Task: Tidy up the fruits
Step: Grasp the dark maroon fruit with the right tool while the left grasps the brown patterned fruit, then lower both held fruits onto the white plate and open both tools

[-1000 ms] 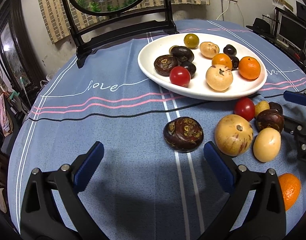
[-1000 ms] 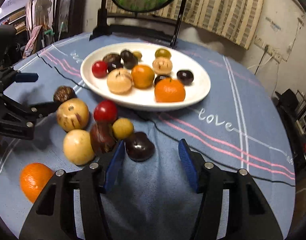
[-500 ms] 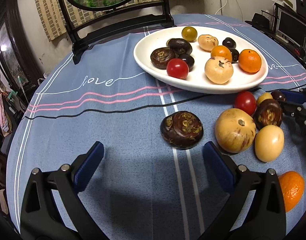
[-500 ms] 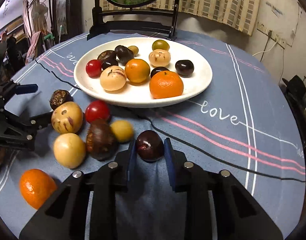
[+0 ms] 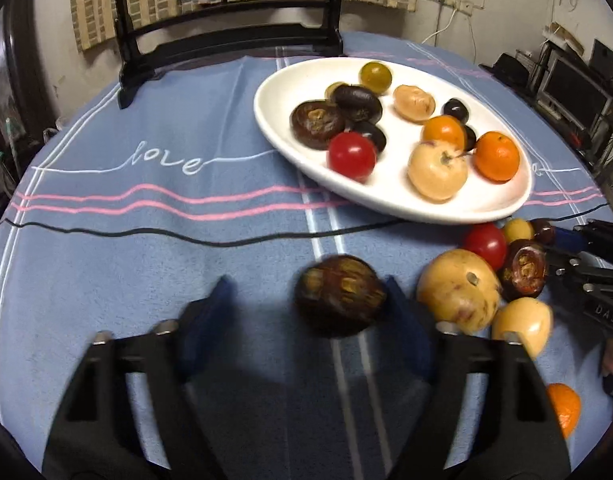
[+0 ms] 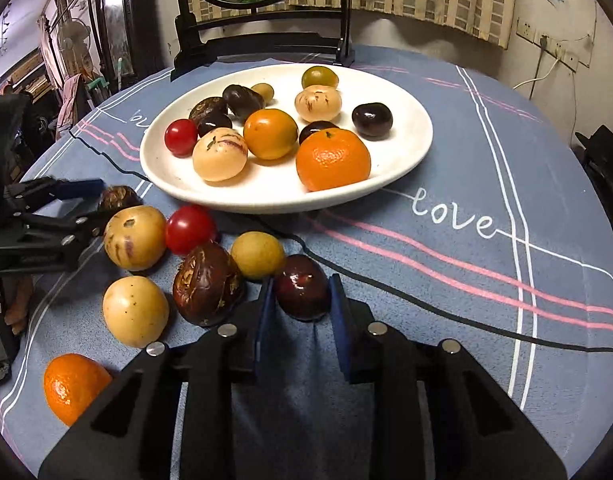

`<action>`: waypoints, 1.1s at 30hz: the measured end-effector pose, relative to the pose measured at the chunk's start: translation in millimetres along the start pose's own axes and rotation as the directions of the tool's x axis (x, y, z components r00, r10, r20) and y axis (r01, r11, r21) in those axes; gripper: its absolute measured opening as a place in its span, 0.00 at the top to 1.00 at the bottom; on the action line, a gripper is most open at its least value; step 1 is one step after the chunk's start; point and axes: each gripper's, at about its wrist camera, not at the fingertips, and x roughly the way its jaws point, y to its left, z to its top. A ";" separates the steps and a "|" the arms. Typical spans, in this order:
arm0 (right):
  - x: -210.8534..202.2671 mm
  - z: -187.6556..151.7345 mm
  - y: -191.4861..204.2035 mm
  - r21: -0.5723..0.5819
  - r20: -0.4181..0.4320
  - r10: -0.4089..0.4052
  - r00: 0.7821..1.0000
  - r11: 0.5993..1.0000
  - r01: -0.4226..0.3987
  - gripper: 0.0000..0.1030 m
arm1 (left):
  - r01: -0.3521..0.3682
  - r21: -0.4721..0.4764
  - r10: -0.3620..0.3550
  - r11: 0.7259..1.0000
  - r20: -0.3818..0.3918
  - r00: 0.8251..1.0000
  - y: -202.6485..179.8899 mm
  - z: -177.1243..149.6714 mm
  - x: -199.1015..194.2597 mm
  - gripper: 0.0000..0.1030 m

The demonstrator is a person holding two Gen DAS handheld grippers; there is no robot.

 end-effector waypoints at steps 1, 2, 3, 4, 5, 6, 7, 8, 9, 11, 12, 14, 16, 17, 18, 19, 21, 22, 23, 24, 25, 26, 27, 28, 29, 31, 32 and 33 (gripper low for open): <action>0.2 0.0 0.4 0.000 0.000 0.000 1.000 1.000 0.000 0.73 | -0.007 0.011 0.007 1.000 0.007 1.000 -2.1 -0.4 -1.2 0.44; 0.0 -0.1 0.3 -0.001 0.000 -0.001 1.000 1.000 0.001 0.73 | -0.007 0.021 0.007 1.000 0.011 1.000 -4.4 -1.0 -2.4 0.52; -0.1 -0.1 0.3 -0.002 0.000 -0.002 1.000 1.000 0.002 0.73 | -0.011 0.031 0.010 0.999 0.015 1.000 -6.5 -1.6 -3.4 0.55; -0.1 -0.1 0.4 -0.002 0.000 -0.003 1.000 1.000 0.003 0.74 | -0.025 0.043 0.025 0.999 0.019 1.000 -9.4 -2.1 -4.3 0.55; -0.2 -0.2 1.2 -0.001 0.001 -0.008 1.000 1.000 0.008 0.74 | -0.033 0.050 0.032 0.998 0.021 0.999 -10.9 -2.4 -4.7 0.55; -0.6 -0.1 1.1 -0.003 0.002 -0.011 1.000 1.000 0.011 0.74 | -0.028 0.052 0.027 0.998 0.020 0.999 -10.8 -2.8 -4.8 0.55; -0.9 -0.2 1.3 -0.003 0.003 -0.011 1.000 1.000 0.011 0.74 | -0.020 0.051 0.019 0.999 0.017 1.000 -10.1 -2.9 -4.9 0.55; -1.4 -0.3 0.4 0.000 0.003 -0.008 1.000 1.000 0.008 0.74 | -0.011 0.047 0.010 0.999 0.014 1.000 -8.8 -2.9 -5.1 0.55; -1.9 -0.6 -0.8 0.005 0.002 -0.004 1.000 1.000 0.004 0.74 | -0.007 0.043 0.006 0.999 0.011 1.000 -7.8 -3.3 -5.3 0.55; -2.6 -1.2 -1.8 0.011 0.002 -0.001 1.000 1.000 0.001 0.74 | -0.012 0.050 0.012 0.999 0.011 1.000 -8.9 -4.5 -5.8 0.55; -2.7 -1.6 -1.4 0.011 0.002 -0.003 1.000 1.000 0.003 0.74 | -0.016 0.058 0.015 0.998 0.013 1.000 -9.7 -4.4 -5.7 0.55; -2.9 -2.0 -0.3 0.008 0.003 -0.009 1.000 1.000 0.009 0.74 | -0.005 0.047 0.005 0.999 0.014 1.000 -7.6 -4.3 -5.9 0.55; -2.9 -2.2 -0.5 0.011 0.004 -0.009 1.000 1.000 0.009 0.74 | 0.009 0.030 -0.010 1.000 0.014 1.000 -5.0 -4.5 -5.9 0.55; -3.4 -2.4 -1.0 0.013 0.005 -0.007 1.000 1.000 0.007 0.74 | 0.008 0.025 -0.009 1.000 0.016 1.000 -4.7 -4.7 -6.5 0.55; -3.8 -2.7 -1.4 0.015 0.005 -0.006 1.000 1.000 0.006 0.74 | 0.004 0.026 -0.005 1.000 0.019 1.000 -5.5 -5.1 -7.4 0.56; -4.6 -2.9 -2.0 0.018 0.006 -0.004 1.000 1.000 0.004 0.74 | -0.005 0.037 0.003 0.999 0.035 0.999 -8.0 -5.9 -10.9 0.56; -8.3 -4.1 -3.1 0.024 0.010 0.001 1.000 1.000 -0.001 0.74 | -0.038 0.060 0.033 0.997 0.082 0.996 -14.3 -7.0 -20.0 0.56; -11.3 -4.6 -3.9 0.029 0.015 0.003 1.000 1.000 -0.004 0.74 | -0.047 0.067 0.040 0.997 0.099 0.994 -16.2 -7.2 -23.9 0.56; -17.3 -5.2 -4.9 0.038 0.031 0.007 0.999 0.999 -0.009 0.74 | -0.052 0.070 0.044 0.996 0.116 0.992 -17.3 -7.2 -28.7 0.56; -22.6 -5.8 -5.4 0.044 0.045 0.007 0.999 0.999 -0.009 0.74 | -0.053 0.066 0.044 0.996 0.130 0.991 -17.1 -6.5 -33.1 0.56; -27.0 -6.3 -5.5 0.049 0.058 0.003 0.998 0.999 -0.006 0.74 | -0.053 0.060 0.043 0.997 0.153 0.987 -16.5 -5.1 -40.3 0.56; -35.6 -7.0 -6.3 0.057 0.084 0.000 0.997 0.998 -0.005 0.74 | -0.058 0.058 0.048 0.997 0.169 0.985 -16.0 -3.6 -44.9 0.56; -40.2 -7.0 -6.6 0.060 0.098 0.001 0.995 0.998 -0.007 0.74 | -0.055 0.052 0.045 0.997 0.192 0.980 -15.8 0.3 -51.3 0.56; -45.9 -6.4 -7.2 0.064 0.116 0.001 0.993 0.998 -0.009 0.74 | -0.048 0.045 0.038 0.998 0.202 0.979 -15.4 5.3 -54.8 0.56; -52.6 -4.1 -7.9 0.068 0.137 -0.001 0.991 0.998 -0.008 0.74 | -0.043 0.043 0.034 0.998 0.206 0.978 -15.5 11.5 -57.0 0.56; -64.6 8.4 -11.9 0.082 0.177 0.005 0.984 0.996 -0.020 0.74 | -0.048 0.042 0.037 0.998 0.219 0.975 -17.3 30.3 -59.6 0.56; -67.2 16.2 -14.0 0.088 0.186 0.010 0.982 0.996 -0.027 0.74 | -0.053 0.040 0.043 0.998 0.225 0.973 -19.2 39.6 -60.3 0.56; -69.5 26.2 -17.0 0.095 0.195 0.010 0.981 0.995 -0.029 0.74 | -0.050 0.036 0.041 0.998 0.231 0.972 -20.8 49.4 -59.8 0.56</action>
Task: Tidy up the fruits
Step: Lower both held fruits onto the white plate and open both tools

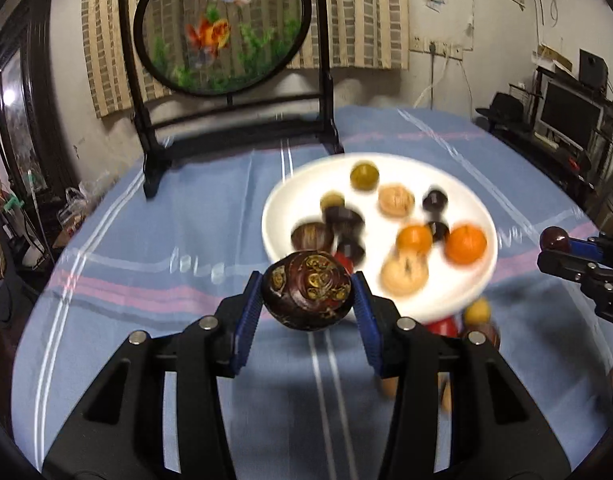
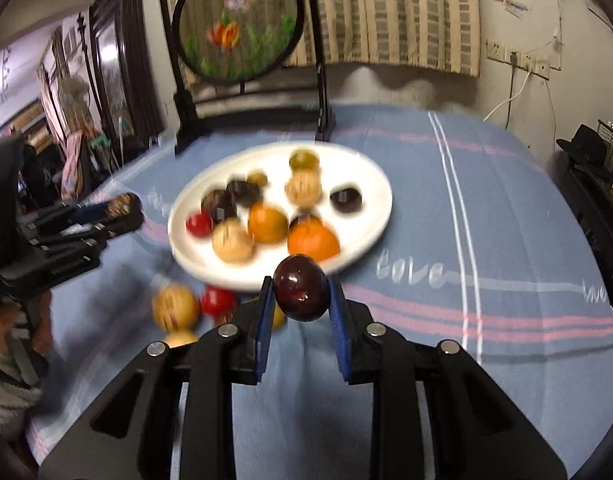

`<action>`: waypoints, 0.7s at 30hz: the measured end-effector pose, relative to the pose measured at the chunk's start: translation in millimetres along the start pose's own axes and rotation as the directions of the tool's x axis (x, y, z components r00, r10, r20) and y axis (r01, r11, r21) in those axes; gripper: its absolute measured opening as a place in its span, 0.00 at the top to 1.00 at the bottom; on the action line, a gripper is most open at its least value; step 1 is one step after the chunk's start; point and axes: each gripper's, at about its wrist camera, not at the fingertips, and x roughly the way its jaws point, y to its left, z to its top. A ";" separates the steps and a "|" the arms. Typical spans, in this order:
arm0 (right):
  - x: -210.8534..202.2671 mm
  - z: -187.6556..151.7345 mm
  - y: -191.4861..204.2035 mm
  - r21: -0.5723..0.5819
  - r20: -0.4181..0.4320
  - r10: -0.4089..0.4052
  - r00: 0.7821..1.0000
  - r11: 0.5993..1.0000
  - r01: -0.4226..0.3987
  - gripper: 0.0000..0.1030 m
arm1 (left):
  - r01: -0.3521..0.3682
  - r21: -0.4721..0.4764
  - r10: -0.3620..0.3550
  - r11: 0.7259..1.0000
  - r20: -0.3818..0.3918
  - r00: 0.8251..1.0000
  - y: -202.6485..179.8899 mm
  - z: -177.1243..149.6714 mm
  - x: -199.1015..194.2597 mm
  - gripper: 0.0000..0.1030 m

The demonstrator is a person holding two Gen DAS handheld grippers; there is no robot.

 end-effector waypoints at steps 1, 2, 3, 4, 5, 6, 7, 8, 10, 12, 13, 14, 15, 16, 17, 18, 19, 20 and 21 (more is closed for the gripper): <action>1.8 14.5 -2.1 0.007 0.010 -0.004 1.000 1.000 0.004 0.74 | 0.010 -0.009 -0.010 1.000 0.004 1.000 -2.6 10.7 4.6 0.56; 5.6 25.6 -4.0 0.015 0.012 -0.002 1.000 1.000 0.002 0.74 | 0.018 -0.015 -0.018 1.000 0.006 1.000 -5.6 18.0 9.2 0.56; 9.6 32.6 -5.8 0.022 0.012 0.003 1.000 1.000 -0.003 0.74 | 0.025 -0.019 -0.024 1.000 0.008 1.000 -9.3 24.1 14.7 0.56; 15.7 41.2 -7.1 0.031 0.013 0.009 1.000 0.999 -0.009 0.74 | 0.029 -0.023 -0.028 0.999 0.010 1.000 -12.0 27.6 19.8 0.56; 24.0 48.6 -7.9 0.042 0.013 0.016 1.000 0.999 -0.016 0.74 | 0.034 -0.027 -0.033 0.999 0.008 0.999 -15.0 30.2 27.2 0.56; 31.8 52.6 -8.2 0.049 0.010 0.028 1.000 0.998 -0.028 0.74 | 0.037 -0.031 -0.037 0.999 0.003 0.999 -17.4 31.5 34.0 0.56; 40.8 55.8 -8.3 0.057 0.006 0.042 0.999 0.997 -0.042 0.74 | 0.042 -0.035 -0.042 0.998 -0.012 0.999 -19.9 32.2 44.4 0.56; 52.7 57.7 -8.2 0.065 -0.004 0.053 0.999 0.997 -0.053 0.74 | 0.044 -0.036 -0.045 0.998 -0.027 0.999 -21.7 32.1 53.2 0.56; 71.1 58.5 -9.6 0.073 -0.029 0.060 0.998 0.996 -0.057 0.74 | 0.044 -0.036 -0.046 0.998 -0.052 0.998 -22.9 31.3 69.5 0.56; 89.4 59.8 -14.2 0.085 -0.060 0.070 0.996 0.994 -0.065 0.74 | 0.057 -0.041 -0.060 0.998 -0.075 0.995 -21.7 32.0 83.0 0.55; 95.2 60.4 -17.7 0.097 -0.063 0.073 0.995 0.993 -0.066 0.74 | 0.071 -0.051 -0.076 0.996 -0.090 0.993 -19.4 33.3 90.2 0.55; 101.6 61.7 -21.9 0.115 -0.072 0.079 0.994 0.991 -0.070 0.73 | 0.078 -0.058 -0.083 0.995 -0.091 0.992 -17.8 33.2 92.3 0.52; 107.2 62.8 -24.8 0.128 -0.086 0.090 0.992 0.989 -0.079 0.73 | 0.085 -0.065 -0.091 0.994 -0.091 0.992 -15.7 33.7 93.9 0.38; 111.4 63.5 -27.3 0.138 -0.100 0.099 0.990 0.987 -0.085 0.66 | 0.090 -0.071 -0.096 0.993 -0.087 0.992 -13.6 34.5 93.9 0.29; 113.4 63.0 -29.9 0.151 -0.106 0.099 0.989 0.985 -0.083 0.41 | 0.093 -0.075 -0.098 0.993 -0.073 0.992 -12.1 34.5 91.4 0.19; 111.1 62.4 -31.2 0.159 -0.092 0.092 0.992 0.984 -0.076 0.33 | 0.089 -0.075 -0.093 0.993 -0.056 0.994 -10.6 35.3 87.9 0.17; 107.5 62.7 -31.8 0.159 -0.069 0.086 0.994 0.984 -0.074 0.30 | 0.085 -0.070 -0.088 0.994 -0.050 0.995 -10.1 36.1 85.9 0.17; 103.3 63.3 -31.3 0.154 -0.056 0.080 0.995 0.986 -0.071 0.30 | 0.083 -0.069 -0.086 0.994 -0.047 0.995 -9.8 36.8 84.1 0.14; 99.9 64.6 -30.9 0.153 -0.051 0.078 0.996 0.986 -0.070 0.30 | 0.081 -0.073 -0.085 0.994 -0.040 0.996 -8.7 37.2 81.9 0.12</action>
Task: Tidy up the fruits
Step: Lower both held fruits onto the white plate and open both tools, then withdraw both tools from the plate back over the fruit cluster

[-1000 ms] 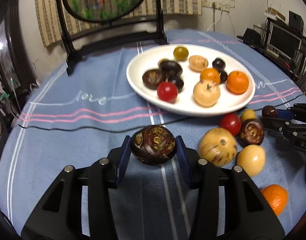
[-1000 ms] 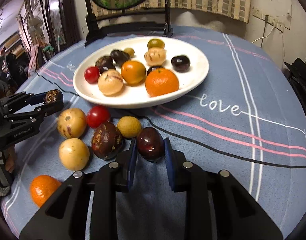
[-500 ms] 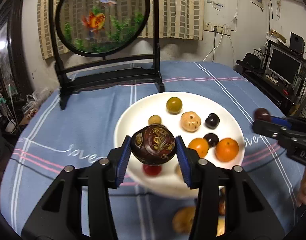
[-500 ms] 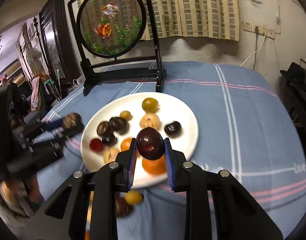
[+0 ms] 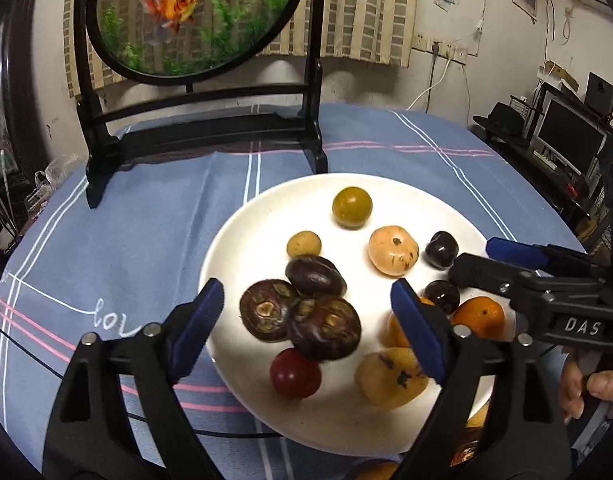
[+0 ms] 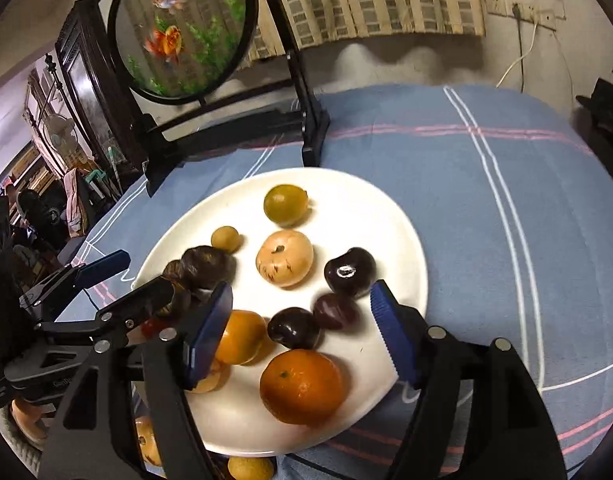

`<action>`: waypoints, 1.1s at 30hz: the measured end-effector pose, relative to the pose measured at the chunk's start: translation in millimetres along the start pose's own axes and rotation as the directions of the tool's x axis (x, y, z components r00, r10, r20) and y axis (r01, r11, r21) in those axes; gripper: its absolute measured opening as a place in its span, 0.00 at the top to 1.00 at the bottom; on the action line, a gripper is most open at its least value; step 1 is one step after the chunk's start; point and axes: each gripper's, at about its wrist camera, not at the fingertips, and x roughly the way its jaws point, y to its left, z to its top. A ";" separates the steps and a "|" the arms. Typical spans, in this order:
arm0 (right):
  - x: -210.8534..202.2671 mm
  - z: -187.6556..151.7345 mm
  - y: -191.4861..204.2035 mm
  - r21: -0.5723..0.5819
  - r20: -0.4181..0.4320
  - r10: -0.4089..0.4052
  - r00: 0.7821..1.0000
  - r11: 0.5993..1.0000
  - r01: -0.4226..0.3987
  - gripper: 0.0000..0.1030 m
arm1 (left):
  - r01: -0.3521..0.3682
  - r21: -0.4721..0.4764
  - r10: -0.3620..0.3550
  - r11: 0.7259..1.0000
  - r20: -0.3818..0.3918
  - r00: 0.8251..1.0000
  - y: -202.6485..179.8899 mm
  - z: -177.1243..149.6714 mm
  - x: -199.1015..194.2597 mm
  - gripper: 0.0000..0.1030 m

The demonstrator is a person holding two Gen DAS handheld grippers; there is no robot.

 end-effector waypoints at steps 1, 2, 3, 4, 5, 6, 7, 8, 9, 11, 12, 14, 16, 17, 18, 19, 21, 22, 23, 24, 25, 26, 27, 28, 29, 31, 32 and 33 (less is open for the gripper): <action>-3.9 0.9 0.8 0.003 0.009 0.002 1.000 1.000 -0.002 0.30 | -0.006 -0.010 0.006 1.000 0.008 1.000 2.0 -0.4 -2.7 0.11; -9.8 2.1 1.8 0.010 0.027 0.003 1.000 1.000 -0.003 0.30 | -0.012 -0.016 0.012 1.000 0.010 1.000 3.8 -1.2 -4.7 0.11; -17.6 2.6 3.1 0.019 0.044 0.006 0.999 1.000 -0.007 0.29 | -0.015 -0.019 0.015 1.000 0.010 1.000 4.9 -1.0 -5.6 0.10; -22.8 3.1 3.1 0.026 0.055 0.012 0.998 1.000 -0.014 0.26 | -0.020 -0.024 0.021 0.999 0.011 1.000 7.0 -2.7 -8.7 0.10; -34.8 2.6 5.2 0.038 0.075 0.025 0.997 0.999 -0.028 0.18 | -0.025 -0.029 0.025 0.999 0.012 1.000 9.3 -4.4 -11.6 0.10; -40.6 2.7 6.1 0.046 0.086 0.031 0.996 0.998 -0.035 0.10 | -0.032 -0.035 0.032 0.999 0.015 0.999 11.6 -7.4 -15.5 0.08; -52.1 -0.7 8.3 0.055 0.110 0.036 0.993 0.998 -0.042 0.01 | -0.040 -0.041 0.040 0.998 0.015 0.999 14.9 -12.4 -21.2 0.07; -59.7 -4.5 10.2 0.058 0.127 0.041 0.991 0.997 -0.048 0.01 | -0.042 -0.047 0.043 0.998 0.014 0.999 17.3 -17.1 -26.1 0.06; -66.8 -10.7 12.3 0.053 0.132 0.049 0.990 0.997 -0.056 0.01 | -0.042 -0.054 0.043 0.998 0.012 0.999 19.1 -22.2 -31.2 0.06; -79.5 -28.7 14.6 0.047 0.126 0.062 0.990 0.997 -0.069 0.01 | -0.033 -0.069 0.033 0.997 0.001 0.999 21.7 -37.9 -44.0 0.05; -85.0 -38.8 13.2 0.053 0.132 0.066 0.989 0.996 -0.073 0.01 | -0.033 -0.068 0.033 0.997 0.000 0.999 21.1 -43.1 -48.3 0.05; -93.0 -59.6 7.5 0.086 0.135 0.046 0.990 0.995 -0.058 0.01 | -0.048 -0.046 0.048 0.998 0.001 0.999 17.8 -58.1 -59.9 0.04; -95.4 -72.4 2.0 0.108 0.110 0.029 0.993 0.993 -0.041 0.01 | -0.059 -0.010 0.059 0.998 0.003 0.998 12.9 -69.9 -70.0 0.03; -96.9 -75.9 -1.3 0.120 0.102 0.024 0.994 0.992 -0.036 0.01 | -0.060 0.000 0.060 0.998 0.006 0.998 12.1 -74.5 -74.2 0.02; -98.9 -77.5 -4.6 0.133 0.106 0.018 0.994 0.991 -0.032 0.01 | -0.059 0.005 0.059 0.998 0.008 0.998 11.3 -78.7 -77.7 0.02; -101.1 -77.9 -7.7 0.144 0.114 0.013 0.993 0.989 -0.029 0.01 | -0.055 0.011 0.055 0.998 0.009 0.998 9.9 -83.4 -81.3 0.02; -104.1 -77.9 -14.2 0.171 0.133 0.011 0.991 0.985 -0.034 0.01 | -0.055 0.019 0.055 0.998 0.006 0.998 7.9 -87.6 -82.8 0.02; -104.2 -77.7 -17.6 0.188 0.131 0.011 0.991 0.982 -0.036 0.01 | -0.053 0.024 0.053 0.998 0.002 0.999 6.9 -88.7 -82.1 0.02; -103.4 -78.1 -19.8 0.198 0.124 0.011 0.992 0.980 -0.036 0.01 | -0.047 0.031 0.048 0.998 -0.005 0.999 4.8 -89.0 -80.5 0.02; -101.9 -78.1 -21.8 0.211 0.111 0.014 0.994 0.977 -0.037 0.01 | -0.042 0.039 0.043 0.998 -0.014 0.999 2.8 -89.7 -78.1 0.02; -99.8 -78.2 -22.3 0.217 0.102 0.015 0.995 0.975 -0.037 0.01 | -0.035 0.051 0.037 0.998 -0.031 0.999 0.0 -90.9 -74.2 0.02; -98.2 -78.2 -22.1 0.222 0.090 0.016 0.996 0.974 -0.036 0.01 | -0.031 0.059 0.033 0.998 -0.039 0.999 -2.0 -91.0 -72.4 0.02; -97.3 -78.5 -21.4 0.224 0.081 0.016 0.997 0.974 -0.034 0.01 | -0.026 0.067 0.029 0.997 -0.048 0.998 -4.3 -91.7 -70.2 0.02; -96.6 -78.9 -20.6 0.225 0.076 0.016 0.997 0.974 -0.033 0.01 | -0.020 0.076 0.024 0.997 -0.055 0.998 -7.0 -92.4 -68.1 0.02; -95.8 -79.1 -19.2 0.225 0.069 0.016 0.997 0.974 -0.031 0.01 | -0.013 0.081 0.018 0.997 -0.061 0.998 -9.1 -92.7 -66.0 0.02; -94.9 -79.2 -18.2 0.224 0.063 0.020 0.998 0.974 -0.033 0.01 | 0.007 0.089 -0.001 0.996 -0.070 0.998 -13.8 -92.5 -62.1 0.02; -94.6 -79.3 -17.2 0.223 0.060 0.024 0.998 0.974 -0.037 0.01 | 0.008 0.095 -0.001 0.995 -0.072 0.997 -16.0 -92.1 -60.1 0.02; -94.7 -79.1 -16.2 0.222 0.058 0.028 0.998 0.974 -0.041 0.01 | 0.002 0.103 0.006 0.995 -0.074 0.997 -18.5 -92.0 -57.6 0.02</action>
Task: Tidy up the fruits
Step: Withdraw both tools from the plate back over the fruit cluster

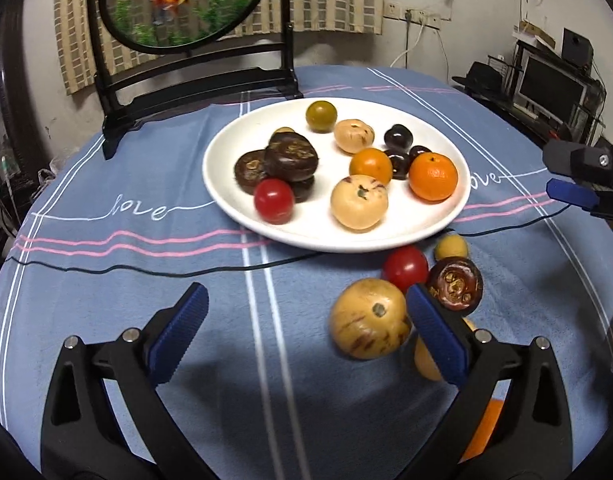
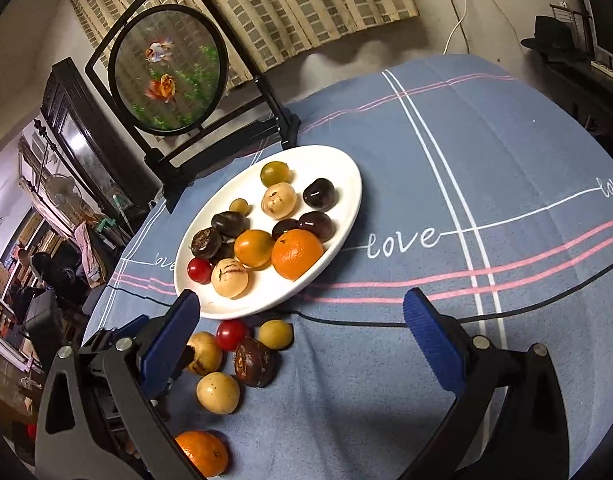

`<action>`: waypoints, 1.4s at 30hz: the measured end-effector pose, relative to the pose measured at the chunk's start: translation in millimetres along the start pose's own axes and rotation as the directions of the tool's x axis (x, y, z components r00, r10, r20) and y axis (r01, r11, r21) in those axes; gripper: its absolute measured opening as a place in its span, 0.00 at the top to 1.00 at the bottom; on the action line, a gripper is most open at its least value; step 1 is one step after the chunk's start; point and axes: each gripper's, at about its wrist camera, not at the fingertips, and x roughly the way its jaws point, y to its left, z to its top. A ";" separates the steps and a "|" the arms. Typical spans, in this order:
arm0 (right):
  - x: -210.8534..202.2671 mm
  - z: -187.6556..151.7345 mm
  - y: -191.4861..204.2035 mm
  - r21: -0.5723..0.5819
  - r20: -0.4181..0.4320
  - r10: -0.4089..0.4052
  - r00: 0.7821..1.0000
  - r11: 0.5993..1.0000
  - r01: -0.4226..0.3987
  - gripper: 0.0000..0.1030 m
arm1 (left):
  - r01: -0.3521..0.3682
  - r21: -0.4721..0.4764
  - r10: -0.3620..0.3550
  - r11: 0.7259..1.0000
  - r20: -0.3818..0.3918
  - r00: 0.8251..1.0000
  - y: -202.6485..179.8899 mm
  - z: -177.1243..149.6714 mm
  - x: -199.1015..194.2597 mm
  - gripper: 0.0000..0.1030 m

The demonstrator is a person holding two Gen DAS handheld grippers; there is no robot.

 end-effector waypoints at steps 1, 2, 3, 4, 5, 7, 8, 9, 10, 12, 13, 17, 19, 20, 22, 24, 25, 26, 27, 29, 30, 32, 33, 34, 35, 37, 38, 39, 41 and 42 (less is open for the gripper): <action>-0.3 -0.2 0.1 -0.001 -0.001 0.001 1.000 1.000 -0.001 0.01 | -0.011 0.013 0.011 1.000 -0.008 1.000 -3.0 -0.1 3.9 0.02; -0.1 -0.2 0.7 -0.004 -0.001 0.000 1.000 1.000 0.000 0.01 | -0.003 0.018 0.003 1.000 -0.009 1.000 -4.3 -0.4 5.9 0.02; 0.1 -0.4 1.0 -0.004 -0.002 -0.001 1.000 1.000 0.001 0.01 | 0.003 0.019 -0.003 1.000 -0.012 1.000 -5.3 -0.2 7.4 0.02; 0.4 -0.3 0.9 -0.004 -0.003 0.001 1.000 1.000 -0.001 0.01 | 0.006 0.020 -0.005 1.000 -0.013 1.000 -5.1 -0.2 8.4 0.02; 1.3 -0.2 0.2 -0.002 -0.007 0.001 1.000 1.000 -0.001 0.01 | 0.003 0.022 -0.003 1.000 -0.012 1.000 -5.0 -0.1 8.8 0.02; 2.2 -0.9 -0.4 0.003 -0.010 -0.002 1.000 1.000 0.002 0.01 | 0.001 0.020 0.000 1.000 -0.009 1.000 -2.0 0.2 6.8 0.02; 2.6 -1.2 -0.9 0.007 -0.014 -0.001 1.000 1.000 0.001 0.01 | 0.000 0.018 0.000 1.000 -0.008 1.000 0.0 0.3 5.8 0.02; 3.0 -1.2 -1.3 0.009 -0.016 0.000 1.000 1.000 0.000 0.01 | -0.005 0.021 0.005 1.000 -0.004 1.000 3.6 0.0 2.7 0.02; 2.7 -1.3 -1.6 0.011 -0.017 0.000 1.000 1.000 0.000 0.01 | -0.018 0.027 0.018 0.999 0.005 1.000 6.1 -0.3 -0.3 0.02; 0.8 -0.8 -1.9 0.012 -0.011 0.002 1.000 1.000 -0.002 0.01 | -0.112 0.032 0.110 0.993 0.049 0.993 15.6 0.0 -11.3 0.02; -0.2 -0.6 -2.0 0.014 -0.007 0.004 1.000 1.000 -0.004 0.01 | -0.246 0.011 0.245 0.969 0.065 0.967 27.6 0.6 -16.3 0.02; -3.0 0.2 -1.3 0.017 0.003 0.016 1.000 1.000 -0.016 0.01 | -0.152 -0.149 0.164 0.977 0.068 0.984 64.9 -1.3 -29.3 0.02; -2.0 -0.3 0.4 0.014 -0.002 0.020 1.000 1.000 -0.020 0.01 | -0.059 -0.174 0.074 0.983 0.085 0.994 62.7 -1.1 -32.7 0.02; -1.5 -0.6 1.3 0.012 -0.005 0.023 1.000 1.000 -0.023 0.01 | -0.058 -0.148 0.071 0.987 0.086 0.994 55.6 -1.1 -31.7 0.02; -1.1 -0.6 1.9 0.008 -0.005 0.018 1.000 1.000 -0.018 0.01 | -0.071 -0.072 0.076 0.995 0.078 0.994 36.2 -1.9 -26.6 0.02; -0.6 -0.2 1.2 0.011 -0.005 0.015 1.000 1.000 -0.015 0.01 | -0.068 -0.012 0.068 0.998 0.057 0.996 19.6 -2.6 -19.0 0.02; -0.5 -0.1 0.7 0.013 -0.005 0.014 1.000 1.000 -0.014 0.01 | -0.063 0.001 0.063 0.998 0.052 0.997 16.2 -3.4 -17.6 0.02; -0.5 0.0 0.2 0.015 -0.003 0.011 1.000 1.000 -0.011 0.01 | -0.053 0.009 0.053 0.999 0.047 0.998 13.3 -4.6 -14.9 0.02; -0.5 0.2 0.0 0.015 -0.003 0.011 1.000 1.000 -0.011 0.01 | -0.036 0.012 0.035 0.999 0.043 0.998 11.6 -5.1 -14.6 0.02; 0.2 0.0 0.4 0.014 -0.006 0.012 1.000 1.000 -0.012 0.01 | 0.016 0.015 -0.016 1.000 0.037 0.999 5.9 -5.1 -14.5 0.02; 0.5 -0.3 0.5 0.014 -0.008 0.013 1.000 1.000 -0.013 0.01 | 0.026 0.021 -0.027 0.999 0.034 0.999 3.6 -4.8 -13.1 0.02; 1.8 -0.6 0.5 0.015 -0.012 0.013 1.000 1.000 -0.013 0.01 | -0.002 0.044 0.002 0.999 0.018 1.000 -2.7 -4.6 -4.8 0.02; 1.8 -0.8 0.0 0.016 -0.014 0.014 1.000 1.000 -0.013 0.01 | -0.017 0.050 0.017 0.999 0.007 1.000 -3.6 -3.9 0.7 0.02; 2.4 -0.8 -0.5 0.018 -0.017 0.014 1.000 1.000 -0.013 0.01 | -0.002 0.047 0.002 0.999 -0.002 1.000 -3.5 -3.3 6.0 0.02; 2.9 -0.9 -0.9 0.020 -0.019 0.013 1.000 1.000 -0.013 0.01 | 0.016 0.032 -0.016 0.999 -0.008 1.000 -2.2 -2.1 9.0 0.02; 3.3 -1.4 -1.3 0.022 -0.022 0.013 1.000 1.000 -0.012 0.01 | 0.031 0.014 -0.031 0.999 -0.010 0.999 0.9 -0.4 12.7 0.02; 3.5 -1.3 -1.5 0.022 -0.022 0.012 1.000 1.000 -0.012 0.01 | 0.036 0.014 -0.036 0.999 -0.010 0.999 1.2 -0.5 13.4 0.02; 3.7 -1.5 -1.5 0.022 -0.022 0.011 1.000 1.000 -0.011 0.01 | 0.047 0.018 -0.046 0.999 -0.015 0.999 1.7 -0.5 14.7 0.02; 4.3 -1.8 -1.8 0.023 -0.027 0.010 1.000 1.000 -0.009 0.01 | 0.070 0.017 -0.069 0.997 -0.032 0.997 2.7 -1.9 15.3 0.02; 4.3 -2.0 -1.9 0.023 -0.027 0.010 1.000 1.000 -0.009 0.01 | 0.096 0.015 -0.095 0.995 -0.052 0.994 4.3 -3.2 13.9 0.02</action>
